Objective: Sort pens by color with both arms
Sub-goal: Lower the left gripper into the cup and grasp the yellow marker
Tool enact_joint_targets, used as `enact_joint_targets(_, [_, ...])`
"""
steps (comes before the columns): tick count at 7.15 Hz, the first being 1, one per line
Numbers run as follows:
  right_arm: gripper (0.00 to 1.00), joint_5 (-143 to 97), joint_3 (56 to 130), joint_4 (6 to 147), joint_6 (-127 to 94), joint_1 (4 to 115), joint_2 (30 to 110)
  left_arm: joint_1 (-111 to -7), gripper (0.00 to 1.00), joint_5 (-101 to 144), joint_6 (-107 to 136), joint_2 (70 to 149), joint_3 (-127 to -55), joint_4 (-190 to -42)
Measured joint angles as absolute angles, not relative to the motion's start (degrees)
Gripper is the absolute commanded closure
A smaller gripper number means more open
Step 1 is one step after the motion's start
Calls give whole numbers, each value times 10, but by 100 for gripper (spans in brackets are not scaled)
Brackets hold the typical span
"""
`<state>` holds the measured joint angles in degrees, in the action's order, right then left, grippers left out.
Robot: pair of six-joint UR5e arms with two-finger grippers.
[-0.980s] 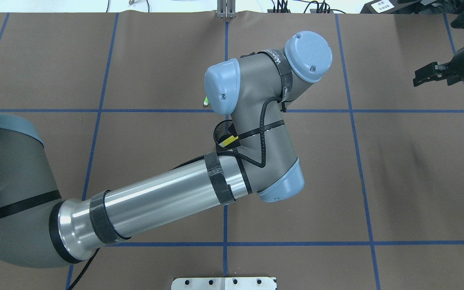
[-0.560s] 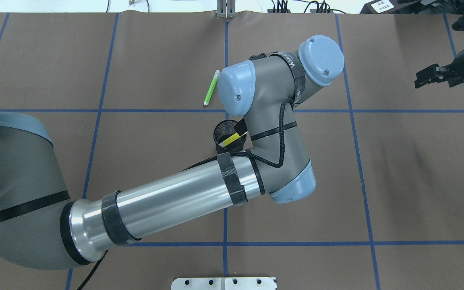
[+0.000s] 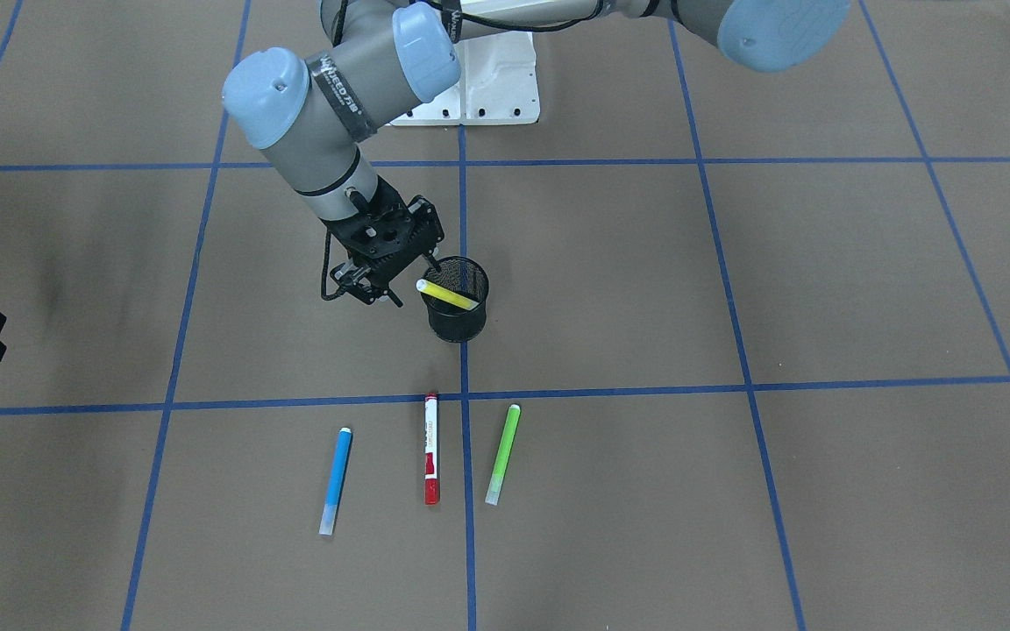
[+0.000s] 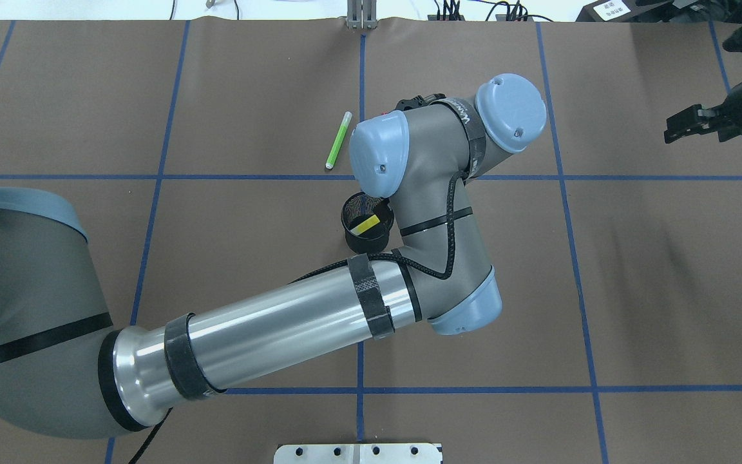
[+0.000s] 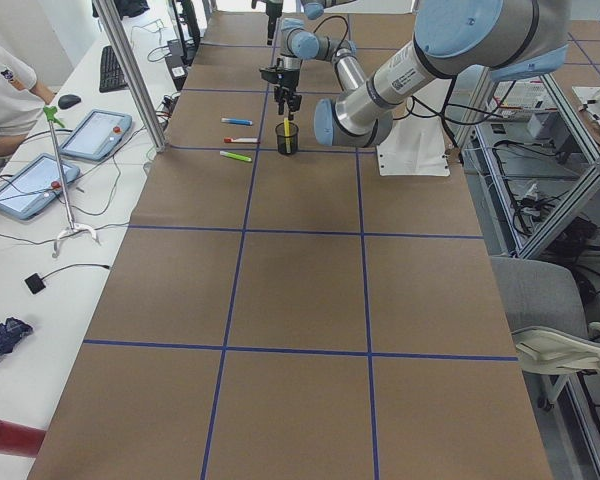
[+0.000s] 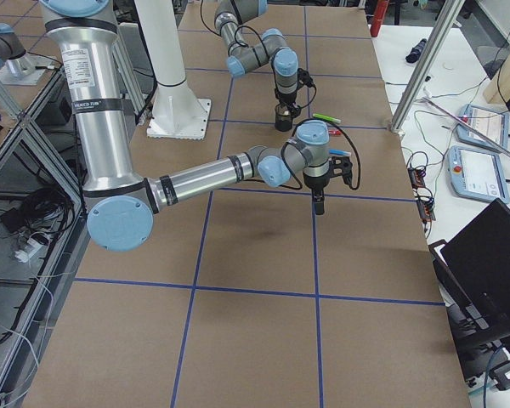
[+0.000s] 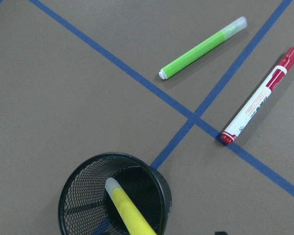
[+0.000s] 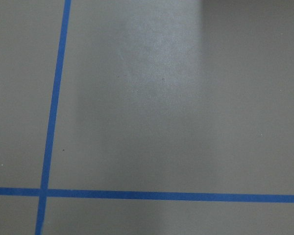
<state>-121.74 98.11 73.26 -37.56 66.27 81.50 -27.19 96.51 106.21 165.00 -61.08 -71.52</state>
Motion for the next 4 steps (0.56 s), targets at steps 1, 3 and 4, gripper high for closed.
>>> enact_joint_targets(1, [2, -1217, 979, 732, -376, 663, 815, -271, 67, 965, 1062, 1648, -611, -715])
enact_joint_targets(3, [2, -1217, 975, 730, -376, 663, 816, -270, 100, 966, 1061, 1646, -614, -714])
enact_joint_targets(4, [2, -1218, 974, 730, -376, 663, 816, -270, 100, 967, 1060, 1646, -616, -713])
